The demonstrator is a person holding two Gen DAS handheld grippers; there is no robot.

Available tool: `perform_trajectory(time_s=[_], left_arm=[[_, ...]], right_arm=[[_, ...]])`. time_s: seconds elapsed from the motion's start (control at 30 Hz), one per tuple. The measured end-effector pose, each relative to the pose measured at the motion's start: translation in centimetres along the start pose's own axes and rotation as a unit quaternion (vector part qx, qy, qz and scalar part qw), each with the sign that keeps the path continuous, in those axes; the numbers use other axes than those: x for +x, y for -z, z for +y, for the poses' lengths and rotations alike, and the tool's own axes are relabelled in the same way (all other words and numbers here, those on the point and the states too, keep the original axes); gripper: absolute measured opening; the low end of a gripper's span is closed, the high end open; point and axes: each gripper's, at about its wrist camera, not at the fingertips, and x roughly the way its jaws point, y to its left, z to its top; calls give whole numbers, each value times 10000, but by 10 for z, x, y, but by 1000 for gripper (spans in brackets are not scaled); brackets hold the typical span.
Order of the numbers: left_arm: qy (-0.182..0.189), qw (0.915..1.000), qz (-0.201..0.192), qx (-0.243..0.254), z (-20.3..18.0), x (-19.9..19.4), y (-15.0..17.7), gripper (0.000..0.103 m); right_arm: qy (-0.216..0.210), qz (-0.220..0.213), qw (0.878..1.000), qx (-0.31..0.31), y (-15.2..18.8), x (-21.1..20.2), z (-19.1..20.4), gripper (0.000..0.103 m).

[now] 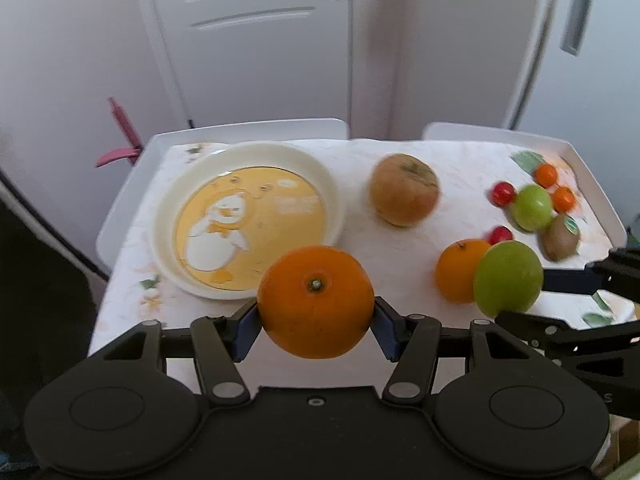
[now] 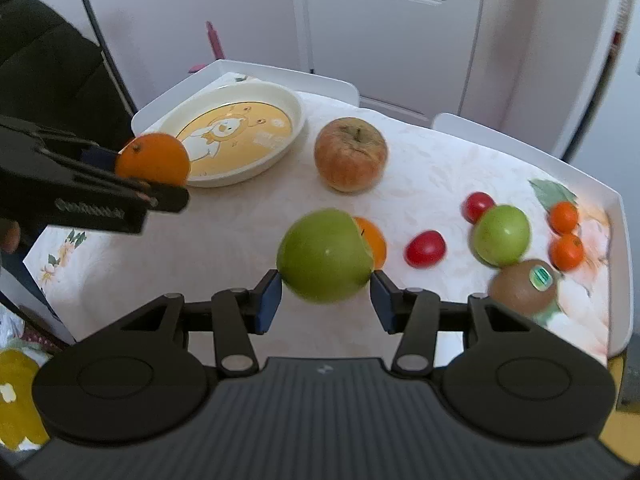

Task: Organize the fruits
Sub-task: 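Lift the orange and green apple and carry both toward the duck plate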

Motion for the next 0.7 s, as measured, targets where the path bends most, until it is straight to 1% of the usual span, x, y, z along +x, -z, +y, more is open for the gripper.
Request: perform_trajectory(time_s=[0.1,0.23,0.4,0.47,0.57,0.67,0.7], left_arm=[[-46,9999,50,-133,8,7,0,63],[-63,9998,131,-125,16,13,2,63],[-46,9997,188,-112,19,16,2,63],[-16,9997,226,-70,18,19,3,63],[20,9996,268,-23,17,21,4,63],[54,9995,301,47,15,22,5,63],[57,9995,307,73,14,22,6,63]], right_arm=[[66,265,9996,89,3,21,0,62],[-36,345,9988,334,8,27,-4,62],[-46,294,9990,343,16,32,-1,62],[-78,263,9987,425,19,34,-1,63],[-54,190,9980,597,24,39,-2,69],[-85,223,9968,763,28,44,-4,70],[-87,148,9968,781,30,43,-4,70]])
